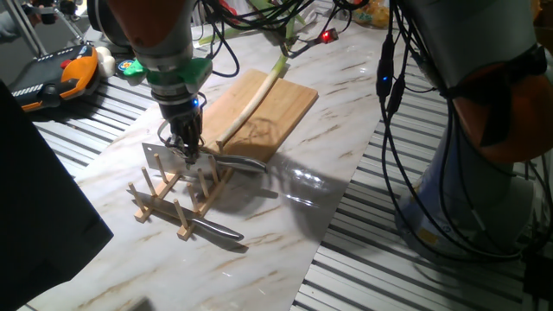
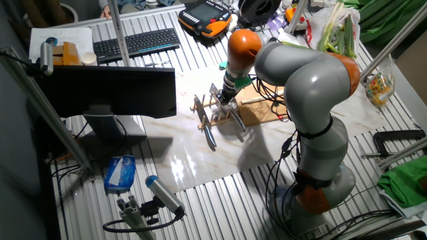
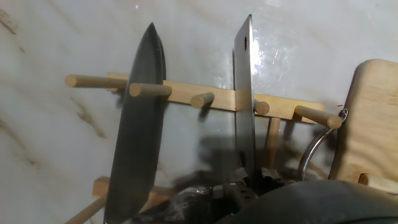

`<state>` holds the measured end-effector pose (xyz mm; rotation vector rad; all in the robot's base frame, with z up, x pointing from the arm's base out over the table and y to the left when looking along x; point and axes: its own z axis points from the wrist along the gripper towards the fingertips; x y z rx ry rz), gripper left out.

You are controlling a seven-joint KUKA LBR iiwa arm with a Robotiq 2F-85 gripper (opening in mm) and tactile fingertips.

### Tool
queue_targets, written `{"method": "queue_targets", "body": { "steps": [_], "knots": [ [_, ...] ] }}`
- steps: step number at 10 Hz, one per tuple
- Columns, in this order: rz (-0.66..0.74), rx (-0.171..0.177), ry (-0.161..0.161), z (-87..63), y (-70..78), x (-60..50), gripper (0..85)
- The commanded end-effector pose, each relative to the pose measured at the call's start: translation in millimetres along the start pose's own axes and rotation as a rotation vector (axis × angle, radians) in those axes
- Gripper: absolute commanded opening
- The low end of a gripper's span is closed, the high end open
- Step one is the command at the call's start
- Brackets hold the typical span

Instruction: Chop the scallions

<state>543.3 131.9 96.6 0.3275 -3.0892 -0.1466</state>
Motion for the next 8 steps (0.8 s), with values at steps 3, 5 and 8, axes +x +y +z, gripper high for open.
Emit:
{"method": "queue_targets", "body": {
  "steps": [3, 5, 8],
  "knots": [
    [-0.011, -0.017, 0.023, -0.5, -0.2, -0.9, 4.0],
    [-0.019, -0.006, 0.022, -1.6, 0.2, -1.8, 0.7],
    [-0.011, -0.004, 0.012, -2.4, 0.9, -1.5, 0.7]
  ]
}}
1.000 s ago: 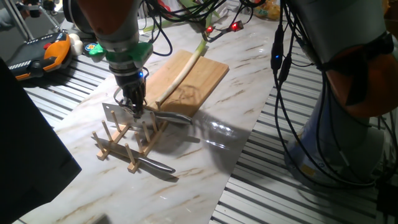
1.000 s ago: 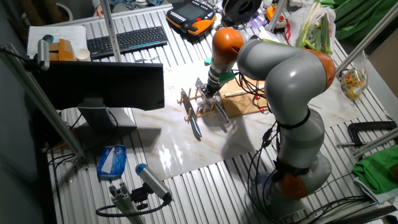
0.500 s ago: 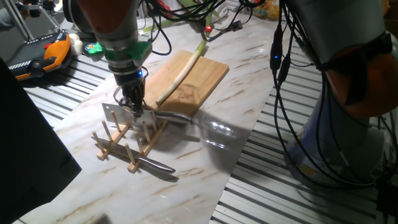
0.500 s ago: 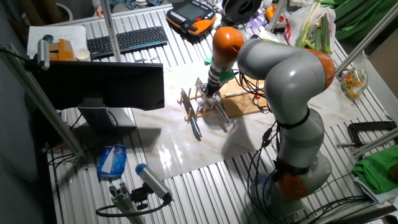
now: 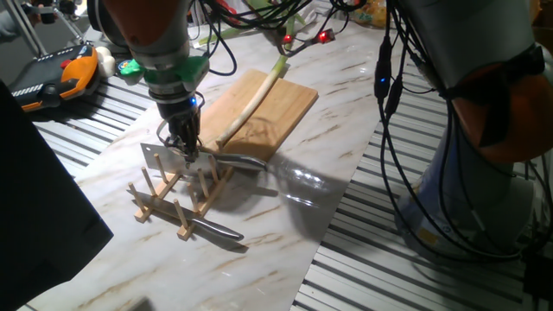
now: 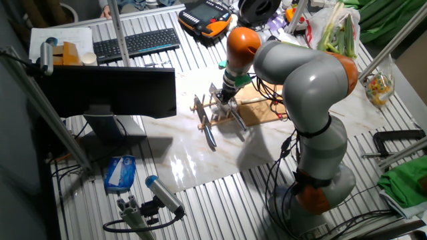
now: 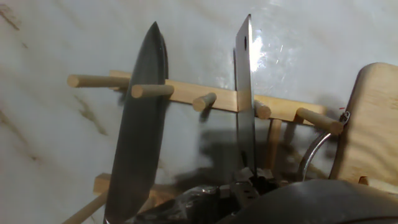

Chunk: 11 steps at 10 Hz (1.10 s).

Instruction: Chop the scallions

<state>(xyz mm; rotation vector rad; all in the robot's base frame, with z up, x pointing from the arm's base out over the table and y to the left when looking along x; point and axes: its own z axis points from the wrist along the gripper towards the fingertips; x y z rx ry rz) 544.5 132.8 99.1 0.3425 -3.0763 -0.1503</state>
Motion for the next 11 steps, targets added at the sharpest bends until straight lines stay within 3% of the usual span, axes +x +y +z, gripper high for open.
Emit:
{"method": "queue_targets", "body": {
  "steps": [1, 7, 11],
  "knots": [
    [0.005, -0.001, -0.003, -1.4, 0.4, 0.6, 0.7],
    [0.041, 0.034, 0.0, -30.4, 9.7, 10.7, 0.7],
    [0.06, 0.049, 0.013, -63.0, 8.7, 14.5, 0.7]
  ]
}}
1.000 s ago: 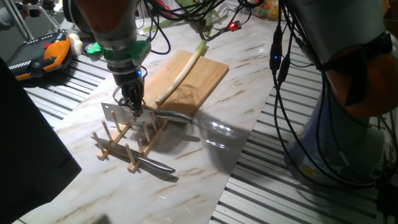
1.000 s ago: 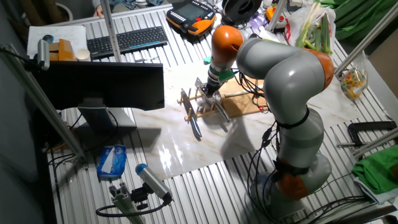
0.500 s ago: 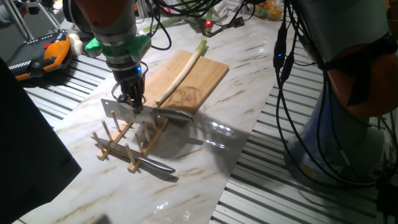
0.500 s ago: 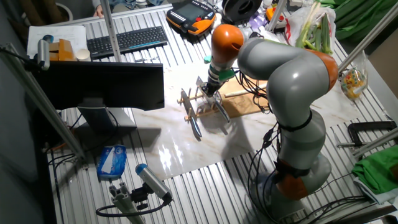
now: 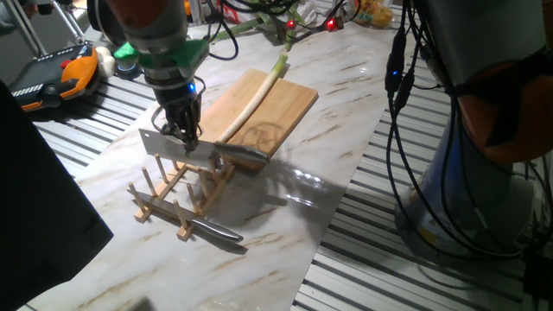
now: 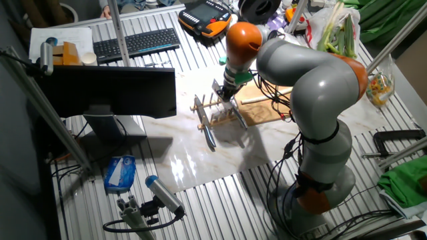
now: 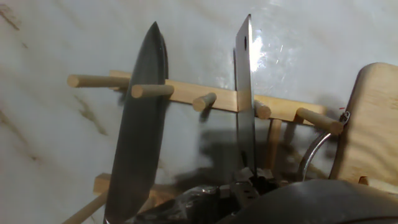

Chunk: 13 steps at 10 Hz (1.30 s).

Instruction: Chop the scallions

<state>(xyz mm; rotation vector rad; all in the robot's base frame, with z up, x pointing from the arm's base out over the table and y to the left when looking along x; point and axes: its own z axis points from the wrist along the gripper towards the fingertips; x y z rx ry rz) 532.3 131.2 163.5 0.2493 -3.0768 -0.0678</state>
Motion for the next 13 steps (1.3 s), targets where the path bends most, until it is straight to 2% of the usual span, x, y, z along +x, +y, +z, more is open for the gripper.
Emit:
{"method": "queue_targets", "body": {
  "steps": [1, 2, 4, 6, 7, 8, 10, 13],
  "knots": [
    [0.006, 0.011, -0.002, -9.8, -2.8, -0.4, 0.7],
    [0.015, 0.028, -0.012, -15.1, -6.0, -0.6, 0.7],
    [0.043, 0.035, -0.03, -22.3, -9.7, -0.9, 0.7],
    [0.058, 0.032, -0.021, -31.7, -6.2, -0.5, 0.7],
    [0.067, 0.014, -0.015, -36.1, -3.5, 0.4, 0.7],
    [0.072, 0.02, -0.011, -40.0, -0.2, 1.8, 0.7],
    [0.099, 0.037, -0.02, -44.7, 0.0, 7.0, 0.7],
    [0.125, 0.086, -0.029, -50.9, -7.1, 8.8, 0.7]
  ]
}}
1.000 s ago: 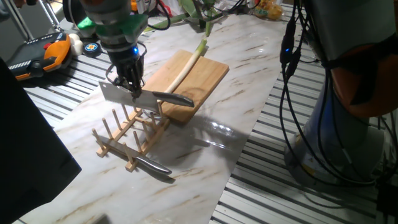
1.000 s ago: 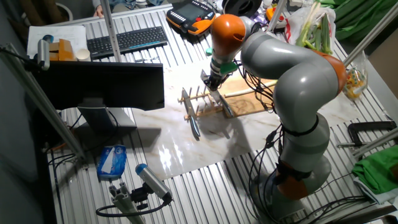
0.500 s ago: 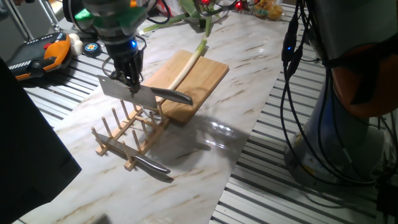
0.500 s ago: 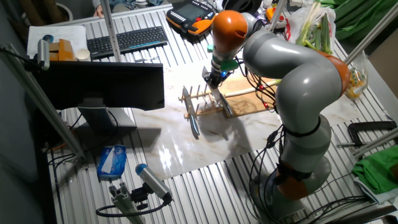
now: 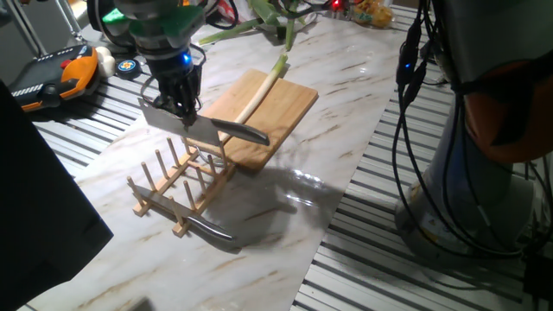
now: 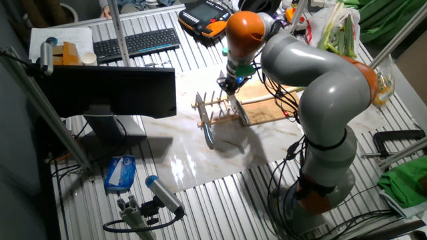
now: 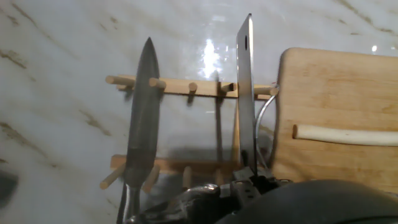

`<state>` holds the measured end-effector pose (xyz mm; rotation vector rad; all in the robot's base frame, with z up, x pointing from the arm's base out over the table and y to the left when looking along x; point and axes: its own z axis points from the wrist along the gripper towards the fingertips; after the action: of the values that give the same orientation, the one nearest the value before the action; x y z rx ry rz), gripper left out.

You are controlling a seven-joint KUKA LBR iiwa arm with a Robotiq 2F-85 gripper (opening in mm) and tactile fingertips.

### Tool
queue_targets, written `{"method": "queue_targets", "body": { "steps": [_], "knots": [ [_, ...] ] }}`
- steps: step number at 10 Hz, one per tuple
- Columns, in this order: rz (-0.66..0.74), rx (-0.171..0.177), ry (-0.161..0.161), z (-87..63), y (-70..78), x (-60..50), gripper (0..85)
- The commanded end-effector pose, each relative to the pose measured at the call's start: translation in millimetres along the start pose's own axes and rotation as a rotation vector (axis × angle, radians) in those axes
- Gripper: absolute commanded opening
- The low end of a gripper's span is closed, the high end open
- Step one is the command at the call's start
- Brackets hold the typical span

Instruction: Chop the scallions

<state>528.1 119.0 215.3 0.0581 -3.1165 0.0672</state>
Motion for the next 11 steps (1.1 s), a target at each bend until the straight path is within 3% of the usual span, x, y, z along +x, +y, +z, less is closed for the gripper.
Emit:
{"method": "queue_targets", "body": {
  "steps": [1, 4, 8, 11],
  "knots": [
    [0.002, 0.001, 0.001, -1.0, -5.5, -1.2, 0.7],
    [0.0, -0.018, 0.002, 4.2, -28.9, -1.2, 0.7],
    [0.016, -0.01, -0.001, 7.9, -55.0, 1.2, 0.7],
    [0.027, -0.024, 0.007, 13.1, -62.9, 1.9, 0.7]
  ]
}}
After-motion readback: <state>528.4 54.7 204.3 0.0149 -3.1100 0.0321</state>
